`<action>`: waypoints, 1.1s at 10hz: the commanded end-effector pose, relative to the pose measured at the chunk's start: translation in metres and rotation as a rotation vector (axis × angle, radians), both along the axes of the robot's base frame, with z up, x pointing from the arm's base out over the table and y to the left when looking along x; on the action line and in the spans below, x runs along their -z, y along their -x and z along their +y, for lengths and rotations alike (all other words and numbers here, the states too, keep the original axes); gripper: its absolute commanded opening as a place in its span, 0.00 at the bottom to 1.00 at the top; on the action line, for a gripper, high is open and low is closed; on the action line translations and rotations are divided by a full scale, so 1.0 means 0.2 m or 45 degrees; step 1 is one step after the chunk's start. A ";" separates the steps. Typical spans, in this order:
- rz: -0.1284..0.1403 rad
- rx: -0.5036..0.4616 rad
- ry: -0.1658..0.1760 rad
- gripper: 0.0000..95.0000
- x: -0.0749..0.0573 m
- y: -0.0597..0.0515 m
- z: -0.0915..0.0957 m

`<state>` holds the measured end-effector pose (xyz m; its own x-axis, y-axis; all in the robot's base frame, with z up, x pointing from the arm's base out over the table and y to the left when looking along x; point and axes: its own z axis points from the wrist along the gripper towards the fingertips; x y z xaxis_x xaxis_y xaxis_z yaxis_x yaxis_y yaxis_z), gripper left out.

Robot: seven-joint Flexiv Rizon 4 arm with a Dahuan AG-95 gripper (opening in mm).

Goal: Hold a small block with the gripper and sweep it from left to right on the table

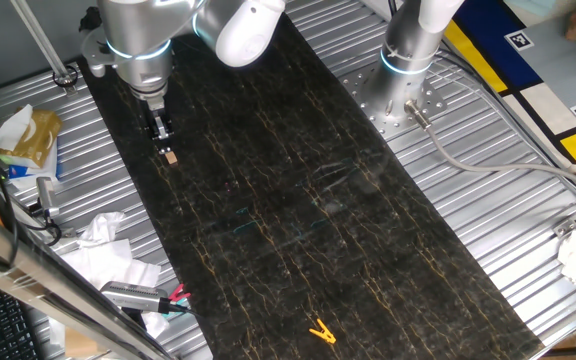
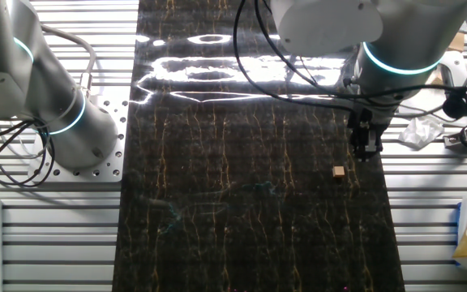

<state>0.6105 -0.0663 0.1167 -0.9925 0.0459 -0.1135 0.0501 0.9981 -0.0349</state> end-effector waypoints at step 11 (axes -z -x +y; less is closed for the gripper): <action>0.012 -0.013 0.008 0.40 0.00 0.00 0.01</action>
<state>0.6100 -0.0642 0.1167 -0.9941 0.0331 -0.1032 0.0377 0.9984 -0.0422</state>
